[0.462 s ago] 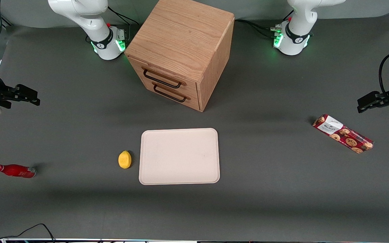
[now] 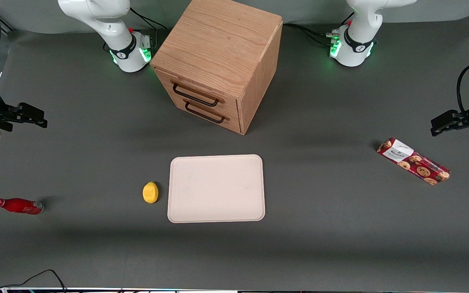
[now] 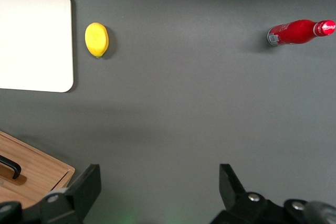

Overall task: Open upper drawer
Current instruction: 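Lift the right gripper from rest toward the wooden cabinet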

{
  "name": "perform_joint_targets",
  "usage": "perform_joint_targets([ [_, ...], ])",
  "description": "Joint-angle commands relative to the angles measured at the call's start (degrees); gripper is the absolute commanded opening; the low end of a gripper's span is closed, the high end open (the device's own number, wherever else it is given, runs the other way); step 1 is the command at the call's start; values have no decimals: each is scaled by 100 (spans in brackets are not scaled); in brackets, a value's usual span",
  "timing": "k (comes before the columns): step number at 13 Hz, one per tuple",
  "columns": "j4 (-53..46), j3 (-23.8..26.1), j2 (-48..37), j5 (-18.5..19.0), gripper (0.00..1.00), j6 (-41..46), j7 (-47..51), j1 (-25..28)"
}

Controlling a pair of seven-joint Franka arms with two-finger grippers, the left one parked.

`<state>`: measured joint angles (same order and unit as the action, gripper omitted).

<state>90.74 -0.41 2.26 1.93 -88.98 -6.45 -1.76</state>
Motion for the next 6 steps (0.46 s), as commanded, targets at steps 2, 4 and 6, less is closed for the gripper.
perform_joint_targets([
  [2, -144, -3, 73, -52, 100, 65, -93, -35],
  [4, -153, -3, 82, -52, 100, 65, -85, -44],
  [6, -153, -3, 82, -61, 100, 65, -146, -53],
])
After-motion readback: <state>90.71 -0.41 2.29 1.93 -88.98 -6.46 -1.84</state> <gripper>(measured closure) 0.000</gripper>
